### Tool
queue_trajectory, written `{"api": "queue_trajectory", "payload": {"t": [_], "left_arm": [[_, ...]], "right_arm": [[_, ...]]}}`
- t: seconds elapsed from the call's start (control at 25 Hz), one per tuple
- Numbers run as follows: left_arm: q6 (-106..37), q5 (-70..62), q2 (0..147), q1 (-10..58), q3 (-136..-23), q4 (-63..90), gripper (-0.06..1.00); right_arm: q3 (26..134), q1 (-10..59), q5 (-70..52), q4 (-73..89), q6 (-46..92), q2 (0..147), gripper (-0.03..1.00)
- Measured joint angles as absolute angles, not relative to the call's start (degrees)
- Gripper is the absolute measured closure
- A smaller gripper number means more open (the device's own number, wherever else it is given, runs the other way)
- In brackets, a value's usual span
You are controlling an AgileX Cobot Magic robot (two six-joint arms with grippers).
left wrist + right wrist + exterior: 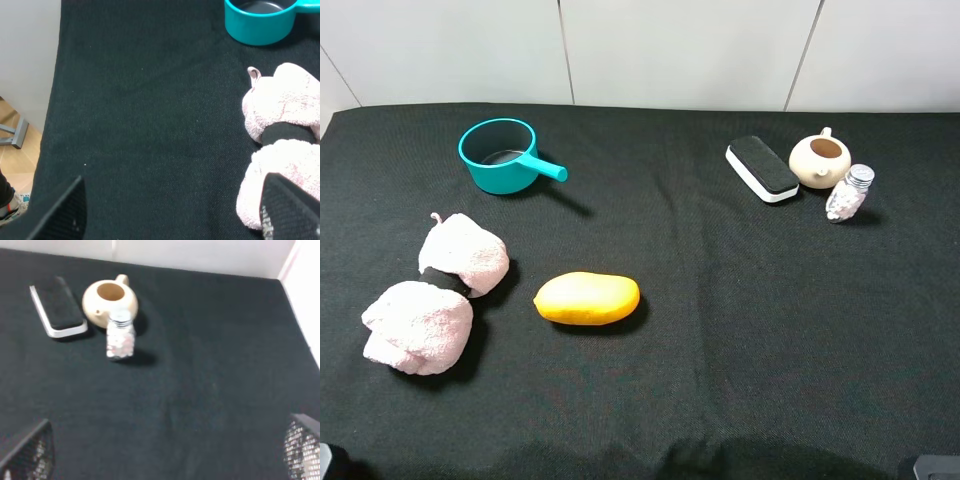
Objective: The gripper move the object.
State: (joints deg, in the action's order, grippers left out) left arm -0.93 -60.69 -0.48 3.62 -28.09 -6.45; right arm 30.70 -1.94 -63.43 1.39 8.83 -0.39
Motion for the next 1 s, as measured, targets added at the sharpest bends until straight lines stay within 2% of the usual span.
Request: {"api": "queue_trajectory", "payload": {"t": [0.24, 1.0], "left_arm": [[-0.9, -60.7, -0.5, 3.6, -28.1, -6.5, 0.18], [-0.9, -60.7, -0.5, 3.6, -28.1, -6.5, 0.18]], "right_arm": [[30.7, 4.5, -63.4, -0.3, 7.1, -0.4, 0.27], [30.7, 5.1, -63.3, 0.0, 6.9, -0.4, 0.27]]}}
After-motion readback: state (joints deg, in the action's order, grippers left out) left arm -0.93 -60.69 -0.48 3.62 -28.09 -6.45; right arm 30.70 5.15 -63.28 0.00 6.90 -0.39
